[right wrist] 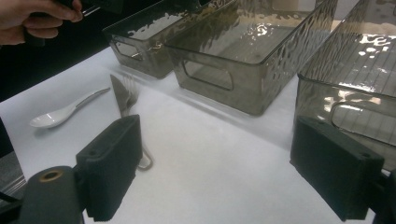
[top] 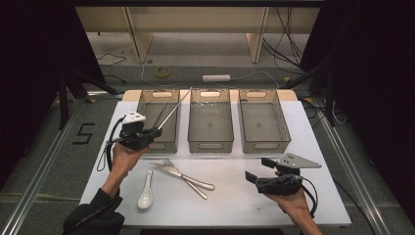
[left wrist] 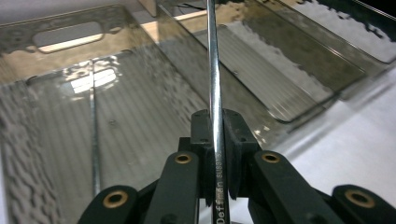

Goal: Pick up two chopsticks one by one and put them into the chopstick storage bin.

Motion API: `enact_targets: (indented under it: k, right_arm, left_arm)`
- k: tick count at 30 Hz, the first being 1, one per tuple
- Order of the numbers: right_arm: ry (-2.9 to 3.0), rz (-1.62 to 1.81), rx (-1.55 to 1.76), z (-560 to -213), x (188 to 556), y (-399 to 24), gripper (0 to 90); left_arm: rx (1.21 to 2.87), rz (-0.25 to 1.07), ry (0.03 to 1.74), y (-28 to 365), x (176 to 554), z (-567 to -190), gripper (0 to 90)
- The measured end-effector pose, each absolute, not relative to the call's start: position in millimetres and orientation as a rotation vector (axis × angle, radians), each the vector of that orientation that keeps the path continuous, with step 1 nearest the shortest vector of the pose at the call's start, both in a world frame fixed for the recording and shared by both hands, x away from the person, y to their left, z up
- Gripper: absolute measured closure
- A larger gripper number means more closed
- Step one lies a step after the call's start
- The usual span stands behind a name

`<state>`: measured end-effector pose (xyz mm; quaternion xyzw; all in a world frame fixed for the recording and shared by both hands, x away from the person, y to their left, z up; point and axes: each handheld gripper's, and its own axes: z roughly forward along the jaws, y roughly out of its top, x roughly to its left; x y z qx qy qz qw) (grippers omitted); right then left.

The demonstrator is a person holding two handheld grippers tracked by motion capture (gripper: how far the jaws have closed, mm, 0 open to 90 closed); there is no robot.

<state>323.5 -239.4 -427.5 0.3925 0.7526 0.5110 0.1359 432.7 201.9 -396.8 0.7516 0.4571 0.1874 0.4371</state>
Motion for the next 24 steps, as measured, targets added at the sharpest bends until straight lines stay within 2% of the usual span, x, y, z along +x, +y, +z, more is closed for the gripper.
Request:
enact_targets:
  k: [11, 24]
  right_arm:
    - [2.189, 1.471, 1.118, -428.4, 319.1, -237.1, 17.6]
    - [2.209, 1.470, 1.096, -428.6, 317.6, -233.5, 17.9]
  left_arm:
    - [1.826, 0.475, 1.235, 214.1, 451.7, -394.1, 83.4]
    - [1.859, 0.496, 1.329, 218.4, 469.0, -405.9, 83.4]
